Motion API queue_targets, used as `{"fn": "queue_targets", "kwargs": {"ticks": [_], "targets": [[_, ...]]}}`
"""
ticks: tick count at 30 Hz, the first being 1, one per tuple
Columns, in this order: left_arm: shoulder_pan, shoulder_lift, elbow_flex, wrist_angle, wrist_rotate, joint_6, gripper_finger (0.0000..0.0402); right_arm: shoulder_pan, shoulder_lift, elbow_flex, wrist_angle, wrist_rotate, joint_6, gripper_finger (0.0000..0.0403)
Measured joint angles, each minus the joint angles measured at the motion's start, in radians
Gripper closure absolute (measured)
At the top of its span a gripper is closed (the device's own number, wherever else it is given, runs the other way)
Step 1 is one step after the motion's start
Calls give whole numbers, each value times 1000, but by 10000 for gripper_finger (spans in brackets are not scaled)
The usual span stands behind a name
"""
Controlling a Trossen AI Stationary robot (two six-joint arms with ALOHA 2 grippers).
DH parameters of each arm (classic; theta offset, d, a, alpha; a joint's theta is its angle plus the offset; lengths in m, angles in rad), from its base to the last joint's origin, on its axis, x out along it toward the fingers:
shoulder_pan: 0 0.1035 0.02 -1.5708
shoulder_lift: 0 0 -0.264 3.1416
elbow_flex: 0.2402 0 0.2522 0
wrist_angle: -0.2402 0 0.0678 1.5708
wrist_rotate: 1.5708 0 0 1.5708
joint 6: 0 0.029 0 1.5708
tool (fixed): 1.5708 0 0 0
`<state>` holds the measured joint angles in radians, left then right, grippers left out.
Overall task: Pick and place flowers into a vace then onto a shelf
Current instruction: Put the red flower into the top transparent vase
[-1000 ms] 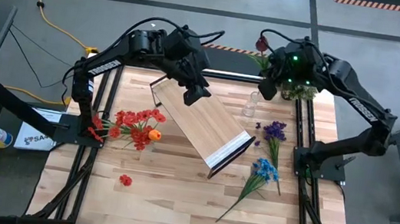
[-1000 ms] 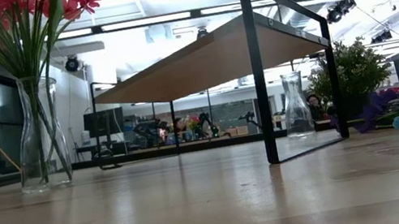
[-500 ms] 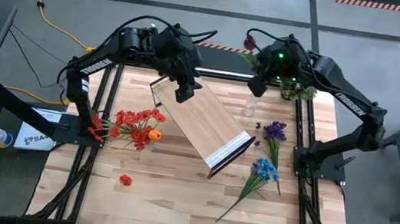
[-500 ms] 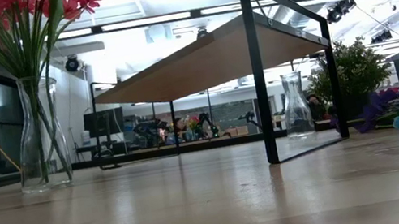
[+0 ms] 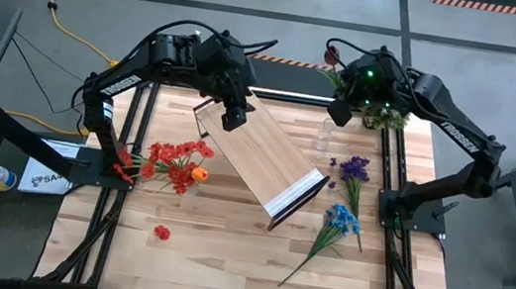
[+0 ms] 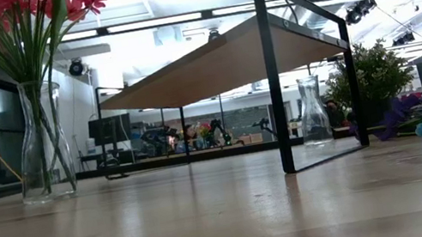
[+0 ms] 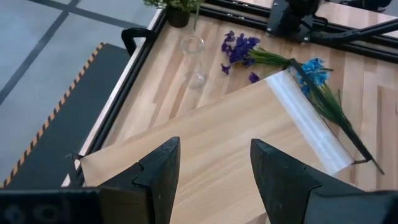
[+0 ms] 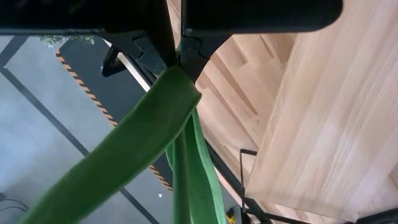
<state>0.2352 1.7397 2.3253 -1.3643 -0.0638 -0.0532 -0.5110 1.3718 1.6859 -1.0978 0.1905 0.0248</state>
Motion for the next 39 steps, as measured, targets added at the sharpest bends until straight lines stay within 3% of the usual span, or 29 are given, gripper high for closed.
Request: {"fn": "queue_targets", "kwargs": {"ticks": [6,14,20,39], "targets": [[0,0,0,0,0,-2,172,-2,-37,-131,124,-14,18,403],[0,0,0,4,-1,-3,172,-32,-224,-417,325,-9,72,403],[0,0,0,21,0,-5,172,-45,-324,-555,387,-14,106,403],[0,0,0,54,-1,-34,172,-45,-343,-814,643,-38,102,403]]}}
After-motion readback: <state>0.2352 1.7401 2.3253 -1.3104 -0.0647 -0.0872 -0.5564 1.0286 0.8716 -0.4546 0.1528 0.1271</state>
